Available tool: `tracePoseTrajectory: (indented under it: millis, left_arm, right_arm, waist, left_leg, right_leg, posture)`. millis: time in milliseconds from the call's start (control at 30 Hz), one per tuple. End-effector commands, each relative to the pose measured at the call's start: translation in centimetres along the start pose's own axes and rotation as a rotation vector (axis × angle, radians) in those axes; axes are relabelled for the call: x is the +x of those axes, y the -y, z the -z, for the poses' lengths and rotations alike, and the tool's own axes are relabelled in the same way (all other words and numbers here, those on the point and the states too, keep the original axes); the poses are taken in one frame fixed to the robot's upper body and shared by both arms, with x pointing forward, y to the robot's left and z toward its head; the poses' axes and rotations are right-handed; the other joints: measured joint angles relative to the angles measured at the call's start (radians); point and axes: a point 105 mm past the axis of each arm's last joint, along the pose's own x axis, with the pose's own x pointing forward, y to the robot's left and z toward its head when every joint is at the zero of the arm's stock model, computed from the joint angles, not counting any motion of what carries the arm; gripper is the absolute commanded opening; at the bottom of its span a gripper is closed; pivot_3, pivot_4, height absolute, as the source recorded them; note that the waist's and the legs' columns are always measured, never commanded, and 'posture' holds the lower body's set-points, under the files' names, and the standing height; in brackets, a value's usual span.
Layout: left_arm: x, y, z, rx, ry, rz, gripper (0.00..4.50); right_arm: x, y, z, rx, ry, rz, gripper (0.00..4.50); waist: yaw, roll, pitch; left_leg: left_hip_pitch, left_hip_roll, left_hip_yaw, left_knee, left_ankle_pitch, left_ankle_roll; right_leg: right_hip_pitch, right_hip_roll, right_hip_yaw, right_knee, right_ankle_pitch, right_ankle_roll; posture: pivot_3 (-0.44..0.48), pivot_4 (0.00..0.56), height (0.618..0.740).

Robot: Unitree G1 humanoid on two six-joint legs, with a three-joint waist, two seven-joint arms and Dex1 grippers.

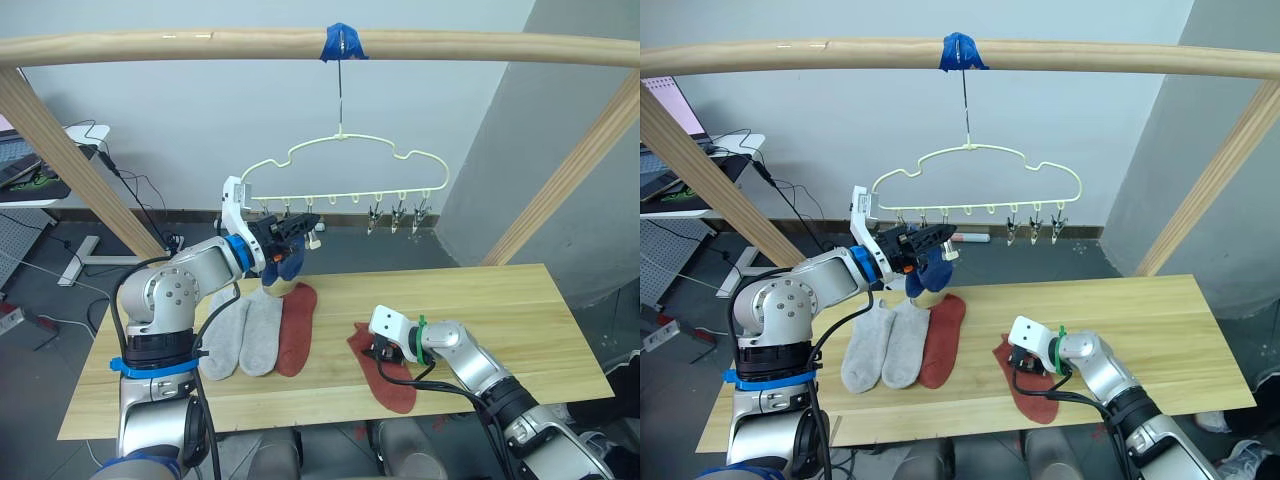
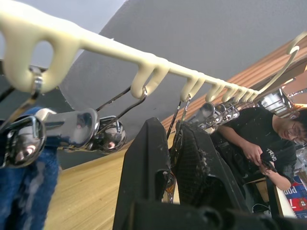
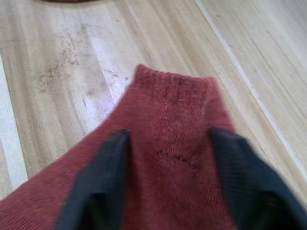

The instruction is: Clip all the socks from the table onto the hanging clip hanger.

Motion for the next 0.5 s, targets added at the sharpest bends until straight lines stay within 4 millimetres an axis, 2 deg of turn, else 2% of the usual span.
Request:
tracePoseTrajectory:
  millis: [33,133,200,333,400,500]
  left_arm:
    - [0.0,0.2,-0.3,0.017,0.005,0.002,0.21]
    - [0.0,0.3,-0.3,0.014,0.007,0.002,0.21]
    - [0.0,0.3,-0.1,0.004,0.009,0.001,0.21]
    - [0.2,0.4,0.1,-0.058,0.021,0.009,0.21]
    - [0.3,0.4,0.1,-0.089,0.029,0.013,0.21]
    - [0.5,0.5,0.0,-0.103,0.032,0.017,0.21]
  right_arm:
    - [-0.2,0.0,1.3,0.018,-0.038,0.010,1.04]
    - [-0.5,0.3,0.7,0.015,-0.005,0.028,0.02]
    - [-1.4,1.2,-1.3,-0.006,0.078,0.069,0.02]
    - [-4.2,2.2,-6.5,-0.083,0.306,0.154,0.02]
    - [-5.1,2.2,-7.9,-0.134,0.360,0.184,0.02]
    - [-6.4,2.7,-9.6,-0.368,0.381,0.285,0.02]
  waist:
    - [0.000,0.000,0.000]
    - [0.000,0.000,0.000]
    - [0.001,0.000,0.000]
    - [0.000,0.000,0.001]
    - [0.000,0.000,0.001]
    - [0.001,0.000,0.001]
  left_leg:
    - [0.000,0.000,0.000,0.000,0.000,0.000]
    - [0.000,0.000,0.000,0.000,0.000,0.000]
    - [0.000,0.000,0.000,0.000,0.000,0.000]
    - [-0.002,0.000,0.000,0.000,0.000,0.000]
    - [-0.001,0.000,0.000,0.000,0.000,0.000]
    - [-0.001,0.000,-0.001,0.000,0.000,0.000]
  right_leg:
    - [0.000,0.000,0.000,0.000,0.000,0.000]
    - [0.000,0.000,0.000,0.000,0.000,0.000]
    - [0.000,0.000,0.000,0.000,0.000,0.000]
    - [-0.001,0.000,0.000,-0.001,0.000,0.000]
    - [-0.001,0.000,0.000,-0.001,0.000,0.000]
    - [-0.001,0.000,-0.001,-0.001,0.000,0.000]
  posture:
    - [-0.108,0.176,0.740]
    - [-0.108,0.176,0.740]
    - [-0.109,0.175,0.740]
    - [-0.117,0.177,0.740]
    - [-0.124,0.176,0.740]
    - [-0.131,0.174,0.740]
